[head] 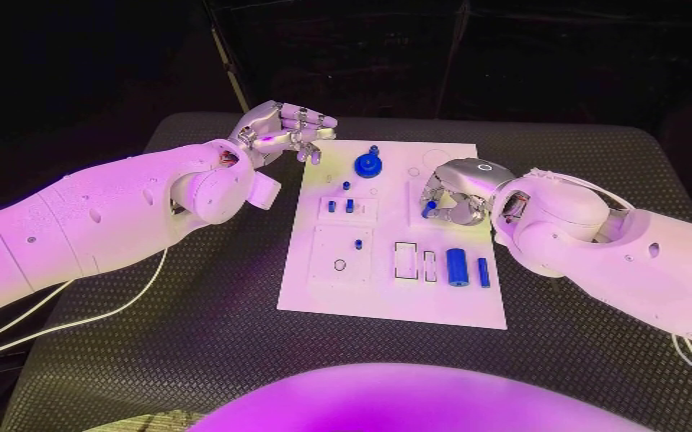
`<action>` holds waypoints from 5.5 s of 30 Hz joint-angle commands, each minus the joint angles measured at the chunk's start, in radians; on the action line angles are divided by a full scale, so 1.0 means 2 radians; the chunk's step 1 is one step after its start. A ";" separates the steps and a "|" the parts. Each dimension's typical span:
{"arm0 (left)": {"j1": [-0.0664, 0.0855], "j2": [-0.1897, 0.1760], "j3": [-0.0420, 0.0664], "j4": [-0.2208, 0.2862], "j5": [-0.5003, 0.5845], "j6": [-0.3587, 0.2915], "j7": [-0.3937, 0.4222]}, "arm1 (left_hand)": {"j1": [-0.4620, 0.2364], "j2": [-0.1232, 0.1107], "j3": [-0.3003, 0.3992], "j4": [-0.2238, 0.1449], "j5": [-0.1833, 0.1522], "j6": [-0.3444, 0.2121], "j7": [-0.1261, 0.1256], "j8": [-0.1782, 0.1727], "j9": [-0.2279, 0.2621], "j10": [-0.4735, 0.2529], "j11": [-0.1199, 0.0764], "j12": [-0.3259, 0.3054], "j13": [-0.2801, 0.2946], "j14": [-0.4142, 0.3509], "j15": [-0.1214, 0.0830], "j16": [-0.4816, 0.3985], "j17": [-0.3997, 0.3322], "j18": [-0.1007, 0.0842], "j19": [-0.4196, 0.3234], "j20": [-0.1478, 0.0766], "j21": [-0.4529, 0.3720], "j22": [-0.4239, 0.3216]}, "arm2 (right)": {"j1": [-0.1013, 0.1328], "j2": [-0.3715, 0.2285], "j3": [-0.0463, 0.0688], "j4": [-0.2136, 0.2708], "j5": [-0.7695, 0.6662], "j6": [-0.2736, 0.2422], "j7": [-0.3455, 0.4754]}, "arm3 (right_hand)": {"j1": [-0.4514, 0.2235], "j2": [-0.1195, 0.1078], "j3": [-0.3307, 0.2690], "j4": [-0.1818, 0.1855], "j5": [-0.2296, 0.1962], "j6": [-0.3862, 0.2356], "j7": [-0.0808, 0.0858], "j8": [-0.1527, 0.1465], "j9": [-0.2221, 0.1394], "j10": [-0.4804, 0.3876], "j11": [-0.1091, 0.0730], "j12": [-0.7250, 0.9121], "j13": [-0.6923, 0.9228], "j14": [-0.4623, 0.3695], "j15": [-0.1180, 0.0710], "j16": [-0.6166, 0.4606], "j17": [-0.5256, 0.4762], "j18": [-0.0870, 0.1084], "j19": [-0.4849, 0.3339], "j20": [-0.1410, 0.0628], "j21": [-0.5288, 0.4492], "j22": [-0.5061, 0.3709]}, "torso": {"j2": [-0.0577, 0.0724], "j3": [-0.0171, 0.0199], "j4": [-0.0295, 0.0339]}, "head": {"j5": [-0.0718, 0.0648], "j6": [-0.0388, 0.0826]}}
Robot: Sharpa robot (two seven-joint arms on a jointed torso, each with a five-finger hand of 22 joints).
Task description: Assemble the parts on the task board
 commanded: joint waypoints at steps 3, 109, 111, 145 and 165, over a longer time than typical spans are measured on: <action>0.000 0.001 0.001 -0.001 0.002 0.006 0.001 | -0.001 0.004 -0.004 0.001 -0.001 -0.003 0.001 0.002 -0.001 -0.006 0.000 0.004 0.001 -0.004 0.001 -0.003 -0.001 0.010 -0.003 0.001 -0.004 -0.001 | 0.001 -0.007 0.001 0.019 -0.014 -0.053 0.007 | -0.001 -0.007 0.028 -0.013 0.012 0.006 0.001 -0.002 0.000 0.014 -0.003 -0.010 0.003 0.025 -0.003 0.005 0.002 -0.009 0.003 -0.001 0.008 0.006 | -0.001 0.0003 -0.0007 | 0.002 0.000; -0.001 0.009 0.001 -0.004 0.002 0.017 -0.004 | -0.001 0.006 -0.005 0.000 -0.001 -0.003 0.001 0.003 -0.001 -0.008 0.000 0.006 0.002 -0.006 0.001 -0.005 -0.004 0.010 -0.003 0.001 -0.006 -0.003 | 0.000 0.121 -0.074 0.011 0.016 -0.068 0.087 | -0.087 -0.047 0.021 -0.049 0.058 -0.144 0.000 -0.021 -0.003 -0.118 0.026 -0.049 0.003 0.003 0.022 -0.021 -0.048 0.009 -0.069 0.023 -0.053 -0.092 | 0.000 0.0006 -0.0004 | 0.011 -0.010; -0.001 0.009 0.001 -0.005 0.002 0.018 -0.005 | -0.001 0.006 -0.005 0.000 -0.001 -0.003 0.001 0.003 -0.001 -0.008 0.000 0.006 0.002 -0.006 0.001 -0.005 -0.004 0.010 -0.003 0.001 -0.006 -0.003 | 0.000 0.115 -0.074 0.015 0.023 -0.083 0.093 | -0.087 -0.047 0.013 -0.050 0.059 -0.168 -0.005 -0.022 -0.004 -0.125 0.026 -0.042 0.004 0.003 0.022 -0.021 -0.049 0.009 -0.068 0.024 -0.054 -0.093 | -0.001 0.0007 -0.0007 | 0.009 -0.008; -0.005 0.008 -0.001 -0.009 0.002 0.001 0.008 | -0.002 0.006 -0.008 0.000 -0.001 -0.003 0.000 0.004 -0.001 -0.010 0.000 0.010 0.003 -0.006 0.001 -0.005 -0.003 0.010 -0.003 0.002 -0.008 -0.005 | -0.021 -0.141 -0.024 0.114 0.194 -0.105 -0.088 | -0.193 -0.029 -0.203 0.086 0.109 -0.058 -0.020 0.094 0.053 0.126 -0.027 0.557 0.594 0.042 -0.021 0.064 0.093 -0.041 0.095 -0.016 0.120 0.189 | -0.008 -0.0002 -0.0086 | -0.047 0.015; -0.006 0.007 -0.001 -0.010 0.002 0.003 0.008 | -0.002 0.006 -0.008 0.000 -0.001 -0.003 0.000 0.004 -0.001 -0.010 0.000 0.010 0.003 -0.006 0.001 -0.005 -0.003 0.010 -0.003 0.002 -0.008 -0.005 | -0.061 -0.127 -0.024 0.128 0.088 -0.059 -0.157 | -0.204 -0.026 -0.239 0.087 0.105 -0.063 -0.022 0.116 0.067 0.129 -0.029 0.562 0.608 0.042 -0.022 0.067 0.099 -0.044 0.101 -0.017 0.128 0.205 | -0.010 -0.0011 -0.0094 | -0.048 0.012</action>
